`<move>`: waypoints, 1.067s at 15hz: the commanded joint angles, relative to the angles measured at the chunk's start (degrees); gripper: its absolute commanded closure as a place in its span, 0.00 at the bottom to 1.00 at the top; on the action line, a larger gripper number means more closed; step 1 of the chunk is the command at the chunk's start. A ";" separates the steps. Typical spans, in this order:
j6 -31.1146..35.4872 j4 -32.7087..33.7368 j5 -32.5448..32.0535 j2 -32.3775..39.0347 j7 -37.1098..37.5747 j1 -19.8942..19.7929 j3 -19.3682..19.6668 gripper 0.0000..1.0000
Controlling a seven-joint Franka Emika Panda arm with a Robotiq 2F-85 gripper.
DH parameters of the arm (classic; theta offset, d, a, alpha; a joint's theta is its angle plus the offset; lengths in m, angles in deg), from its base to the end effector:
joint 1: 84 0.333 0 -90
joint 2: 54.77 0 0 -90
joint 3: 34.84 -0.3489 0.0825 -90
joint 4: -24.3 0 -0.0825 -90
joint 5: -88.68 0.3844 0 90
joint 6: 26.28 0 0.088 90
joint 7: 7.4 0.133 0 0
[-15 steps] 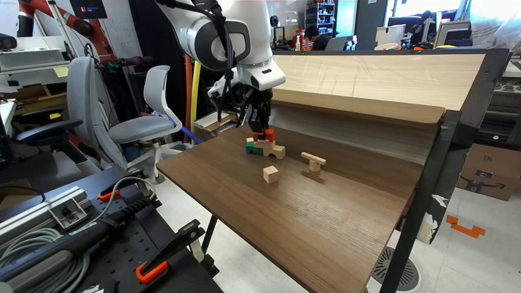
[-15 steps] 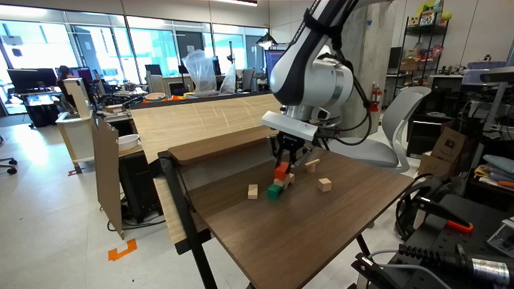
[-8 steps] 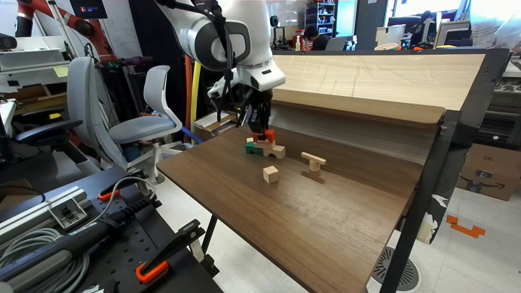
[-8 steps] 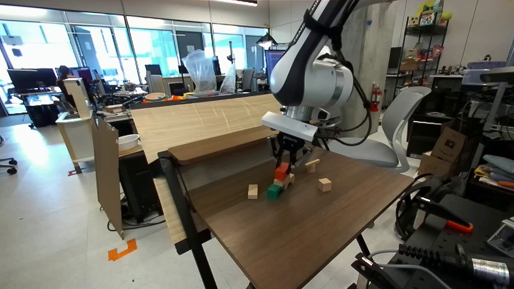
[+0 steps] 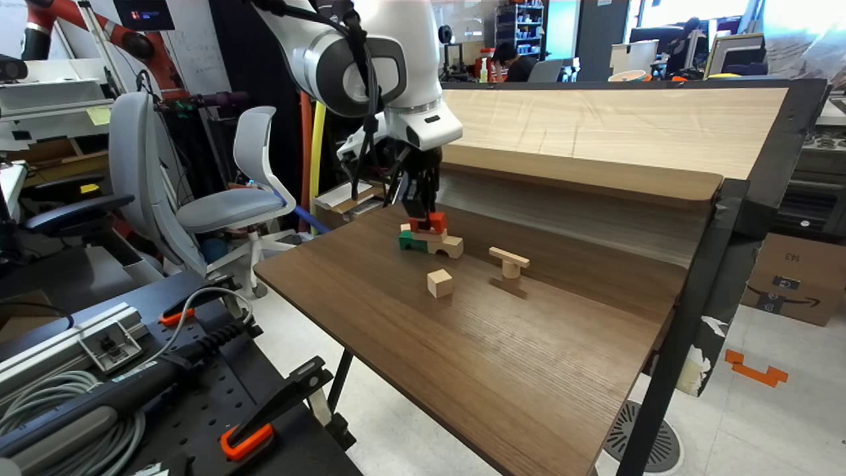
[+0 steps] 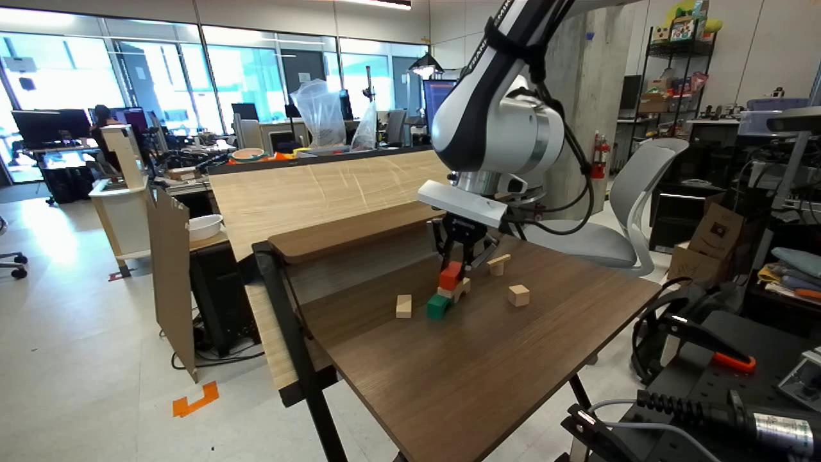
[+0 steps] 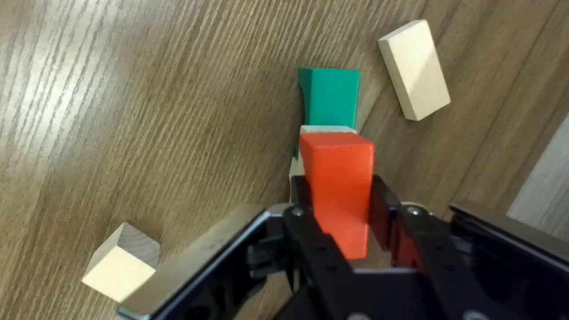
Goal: Pick up the orange block and place it at the top of the stack
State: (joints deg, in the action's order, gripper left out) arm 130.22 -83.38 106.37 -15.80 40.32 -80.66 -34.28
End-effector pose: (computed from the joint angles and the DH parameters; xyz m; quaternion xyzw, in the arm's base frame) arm 0.6718 0.0246 0.1600 -0.8589 0.5001 -0.0471 0.0999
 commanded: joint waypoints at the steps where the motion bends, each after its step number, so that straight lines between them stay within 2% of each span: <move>1: -2.10 0.73 1.61 -0.03 -0.17 -0.06 -0.27 0.90; 16: -2.55 1.60 1.68 0.68 -0.02 -0.18 -0.40 0.90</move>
State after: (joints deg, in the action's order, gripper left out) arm 130.16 -83.37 106.37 -15.60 40.46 -80.62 -34.40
